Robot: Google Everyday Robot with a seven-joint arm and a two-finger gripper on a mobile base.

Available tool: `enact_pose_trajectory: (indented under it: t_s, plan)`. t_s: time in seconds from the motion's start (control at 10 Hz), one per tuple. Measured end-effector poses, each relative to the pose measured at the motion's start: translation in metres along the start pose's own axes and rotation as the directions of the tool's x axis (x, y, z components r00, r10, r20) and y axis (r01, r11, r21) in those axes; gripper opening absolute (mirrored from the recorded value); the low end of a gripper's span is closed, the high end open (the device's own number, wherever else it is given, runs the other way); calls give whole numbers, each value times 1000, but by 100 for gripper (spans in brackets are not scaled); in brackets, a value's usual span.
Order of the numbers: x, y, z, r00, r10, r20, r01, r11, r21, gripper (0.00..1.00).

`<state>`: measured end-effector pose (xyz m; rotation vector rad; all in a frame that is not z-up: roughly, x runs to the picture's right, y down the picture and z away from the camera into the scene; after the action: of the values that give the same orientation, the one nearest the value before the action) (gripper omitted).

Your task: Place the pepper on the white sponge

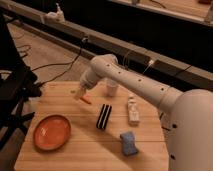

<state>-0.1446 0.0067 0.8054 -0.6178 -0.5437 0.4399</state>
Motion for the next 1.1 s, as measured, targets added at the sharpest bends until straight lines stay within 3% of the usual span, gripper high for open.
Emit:
enact_pose_trajectory:
  t_s: [0.2, 0.4, 0.7, 1.1]
  plan:
    - [-1, -9, 24, 1000, 24, 19, -23, 1000, -18, 65]
    - [7, -25, 42, 998, 57, 32, -57, 998, -10, 65]
    - [37, -56, 67, 993, 112, 38, -113, 993, 30, 65]
    - [86, -79, 91, 985, 167, 33, -169, 984, 64, 65]
